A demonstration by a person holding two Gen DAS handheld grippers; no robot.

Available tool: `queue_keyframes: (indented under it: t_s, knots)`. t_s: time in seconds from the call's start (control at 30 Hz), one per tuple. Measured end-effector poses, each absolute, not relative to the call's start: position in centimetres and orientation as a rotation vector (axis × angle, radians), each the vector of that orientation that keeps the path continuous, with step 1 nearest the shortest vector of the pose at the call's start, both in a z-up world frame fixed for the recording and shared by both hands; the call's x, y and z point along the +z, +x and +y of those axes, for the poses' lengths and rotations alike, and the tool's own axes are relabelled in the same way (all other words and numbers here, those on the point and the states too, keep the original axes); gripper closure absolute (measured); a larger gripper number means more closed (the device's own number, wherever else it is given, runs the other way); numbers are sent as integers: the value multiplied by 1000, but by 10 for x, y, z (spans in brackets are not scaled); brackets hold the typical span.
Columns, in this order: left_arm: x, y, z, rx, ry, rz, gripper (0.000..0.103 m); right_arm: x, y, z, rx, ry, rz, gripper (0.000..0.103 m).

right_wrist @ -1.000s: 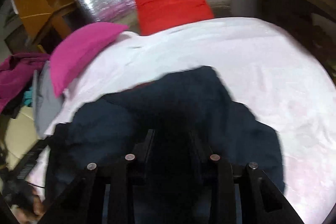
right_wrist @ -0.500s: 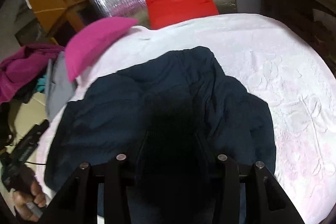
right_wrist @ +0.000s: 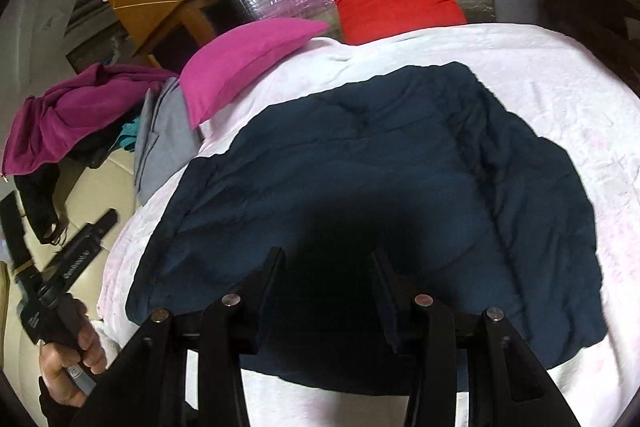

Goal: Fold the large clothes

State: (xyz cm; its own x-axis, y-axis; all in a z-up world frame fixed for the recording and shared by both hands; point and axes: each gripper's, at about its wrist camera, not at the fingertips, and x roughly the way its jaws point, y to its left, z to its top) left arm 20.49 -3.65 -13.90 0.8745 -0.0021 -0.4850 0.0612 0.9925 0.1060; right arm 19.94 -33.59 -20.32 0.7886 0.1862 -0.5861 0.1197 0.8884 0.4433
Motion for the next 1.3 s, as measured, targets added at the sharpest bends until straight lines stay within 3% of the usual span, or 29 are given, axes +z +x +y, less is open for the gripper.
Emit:
queue_keyframes:
  t_s: [0.57,0.8,1.03,1.2,1.3]
  knots:
    - [-153,180,-36,-92,133,543,22,-209,188,-333,-7,512,636,56]
    - [-168,192,-41,-81,144,585,22,-224,196,-346,-42,531,731,56]
    - [-231,242,-37,-100,75,928,21,-227,186,-365,-5,571,725,56]
    - [-215,233,-23,-65,32,859,21,-214,158,-400,-87,609,605,56]
    - [-207,226,-19,-40,48,799,20,-223,155,-414,-120,620,633,56]
